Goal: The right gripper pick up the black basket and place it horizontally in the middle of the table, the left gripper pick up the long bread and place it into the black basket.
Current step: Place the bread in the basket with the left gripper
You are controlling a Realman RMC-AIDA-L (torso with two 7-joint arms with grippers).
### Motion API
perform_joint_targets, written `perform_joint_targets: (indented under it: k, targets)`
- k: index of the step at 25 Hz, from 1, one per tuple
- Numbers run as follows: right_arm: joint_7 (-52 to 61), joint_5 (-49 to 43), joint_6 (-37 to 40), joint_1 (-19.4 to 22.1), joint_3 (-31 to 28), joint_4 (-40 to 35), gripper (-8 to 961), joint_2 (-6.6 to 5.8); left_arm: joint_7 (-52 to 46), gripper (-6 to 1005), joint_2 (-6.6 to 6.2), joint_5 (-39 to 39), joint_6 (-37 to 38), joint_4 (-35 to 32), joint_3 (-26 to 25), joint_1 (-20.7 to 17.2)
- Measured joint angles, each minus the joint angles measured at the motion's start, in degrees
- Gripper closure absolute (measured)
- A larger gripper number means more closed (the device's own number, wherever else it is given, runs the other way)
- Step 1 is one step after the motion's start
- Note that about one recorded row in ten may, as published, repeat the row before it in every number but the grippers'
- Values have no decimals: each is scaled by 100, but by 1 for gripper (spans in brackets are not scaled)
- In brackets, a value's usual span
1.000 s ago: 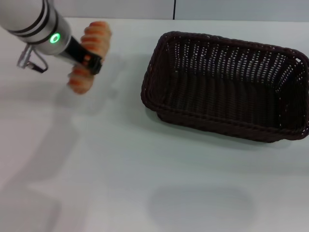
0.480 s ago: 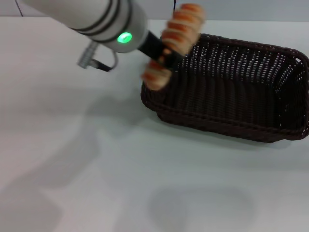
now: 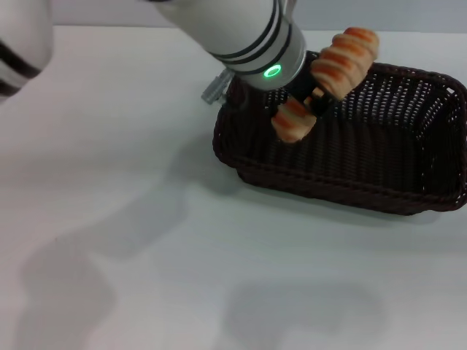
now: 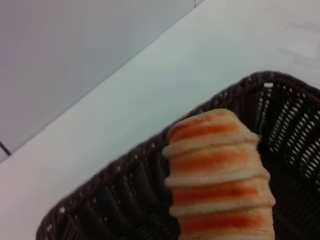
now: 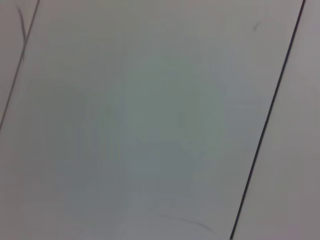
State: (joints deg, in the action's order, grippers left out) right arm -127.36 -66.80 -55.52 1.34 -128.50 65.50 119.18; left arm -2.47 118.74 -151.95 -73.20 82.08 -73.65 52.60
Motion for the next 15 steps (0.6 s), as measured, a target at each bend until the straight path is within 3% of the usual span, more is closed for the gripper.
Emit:
perform_joint_targets:
  k: [6,15]
  targets:
    - [0,0,-18,13,14,-34,190,4,120,753,0,56,271,-249,-51,139]
    - [0,15,-110,24,1,-55,190,6,168,757,0,226,362,-316,-162,53]
